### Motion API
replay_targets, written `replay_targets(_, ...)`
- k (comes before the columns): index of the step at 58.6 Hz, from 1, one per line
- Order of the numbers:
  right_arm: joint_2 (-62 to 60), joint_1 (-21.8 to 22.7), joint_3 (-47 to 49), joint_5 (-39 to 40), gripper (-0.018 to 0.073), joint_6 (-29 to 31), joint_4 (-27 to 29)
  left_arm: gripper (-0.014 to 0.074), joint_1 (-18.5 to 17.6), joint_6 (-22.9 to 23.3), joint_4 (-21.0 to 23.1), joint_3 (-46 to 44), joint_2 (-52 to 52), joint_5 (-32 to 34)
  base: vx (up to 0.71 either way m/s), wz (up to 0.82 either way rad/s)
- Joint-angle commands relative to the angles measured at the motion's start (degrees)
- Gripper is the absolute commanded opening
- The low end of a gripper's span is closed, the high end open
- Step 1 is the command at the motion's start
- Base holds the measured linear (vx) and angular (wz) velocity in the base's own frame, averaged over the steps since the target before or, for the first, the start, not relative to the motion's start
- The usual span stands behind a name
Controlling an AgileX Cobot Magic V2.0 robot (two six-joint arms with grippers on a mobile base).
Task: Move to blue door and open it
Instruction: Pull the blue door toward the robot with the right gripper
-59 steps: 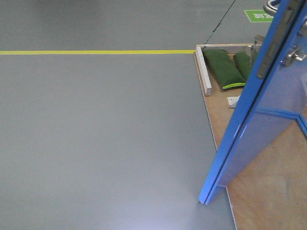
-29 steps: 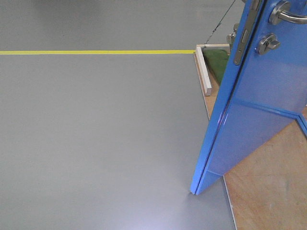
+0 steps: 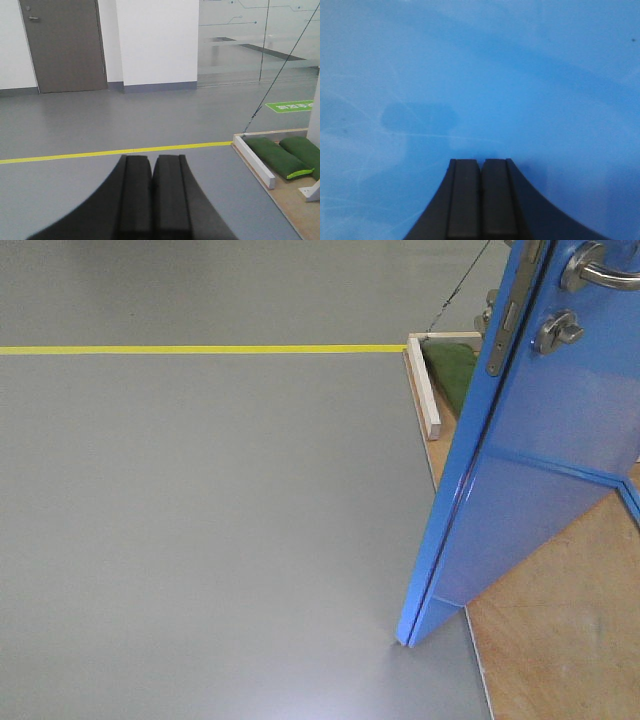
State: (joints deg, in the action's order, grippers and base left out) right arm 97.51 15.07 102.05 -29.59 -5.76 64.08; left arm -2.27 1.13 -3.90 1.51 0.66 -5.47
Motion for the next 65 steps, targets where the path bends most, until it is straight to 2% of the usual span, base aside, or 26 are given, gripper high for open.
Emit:
replay_targets(1,-1.61,-0.78,1.64,0.83,-0.0001,0.69,1.43,0.0073,0.03,0.37,0.10,-1.57,0.80,4.77,0.00,0.00)
replay_targets(65,-1.61,-0.78,1.64,0.83,-0.0001,0.69,1.43,0.0073,0.03,0.37,0.10,-1.57,0.80,4.77,0.00,0.00)
